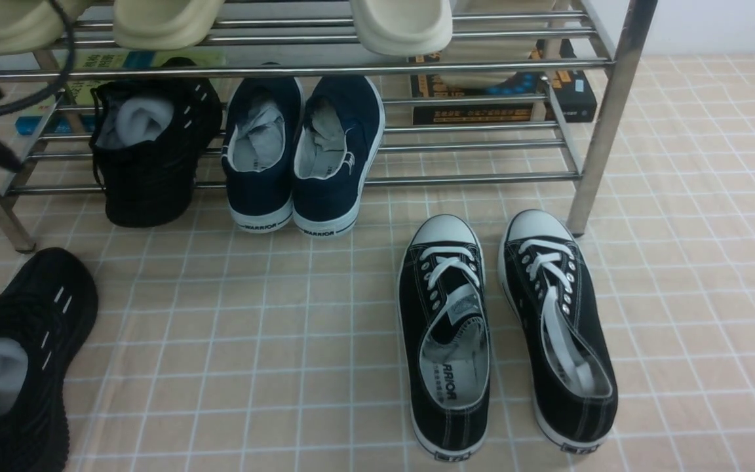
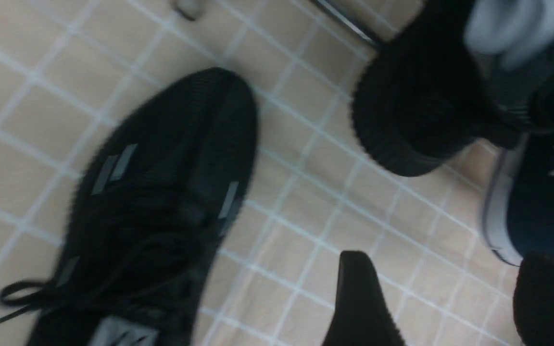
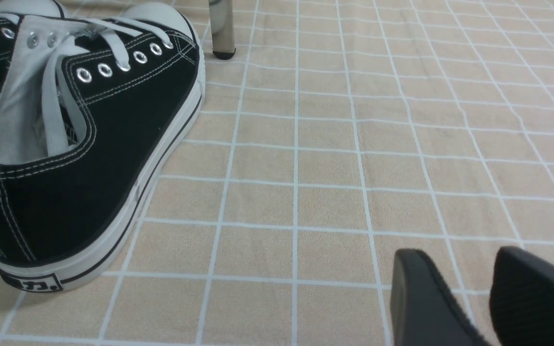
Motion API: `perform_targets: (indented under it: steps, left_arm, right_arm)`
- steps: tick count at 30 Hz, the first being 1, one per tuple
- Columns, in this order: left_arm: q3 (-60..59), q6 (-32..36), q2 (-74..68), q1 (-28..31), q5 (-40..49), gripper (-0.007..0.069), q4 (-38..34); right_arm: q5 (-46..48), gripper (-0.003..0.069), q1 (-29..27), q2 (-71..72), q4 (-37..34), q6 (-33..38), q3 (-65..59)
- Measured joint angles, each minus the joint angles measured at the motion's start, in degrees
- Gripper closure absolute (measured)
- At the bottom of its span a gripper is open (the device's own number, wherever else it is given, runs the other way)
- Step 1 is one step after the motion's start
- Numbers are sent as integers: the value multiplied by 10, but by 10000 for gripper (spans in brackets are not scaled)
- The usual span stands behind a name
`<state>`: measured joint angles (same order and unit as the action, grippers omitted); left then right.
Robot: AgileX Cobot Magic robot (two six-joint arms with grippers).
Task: Take the shoes off the shelf from the light coffee tablecloth by hand.
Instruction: 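Grasp the leftmost shoe on the bottom shelf of the shoe rack with the left gripper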
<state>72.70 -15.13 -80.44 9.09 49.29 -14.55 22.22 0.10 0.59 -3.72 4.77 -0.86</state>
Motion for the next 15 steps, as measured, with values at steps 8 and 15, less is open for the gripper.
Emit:
perform_targets:
  steps: [8,15]
  left_arm:
    - [66,-103,-139,-47,-68,179,-10]
    - [69,-144,-196,-47,-142,178,-9]
  right_arm:
    - [0,420,0,0,0,0,0]
    - [0,420,0,0,0,0,0]
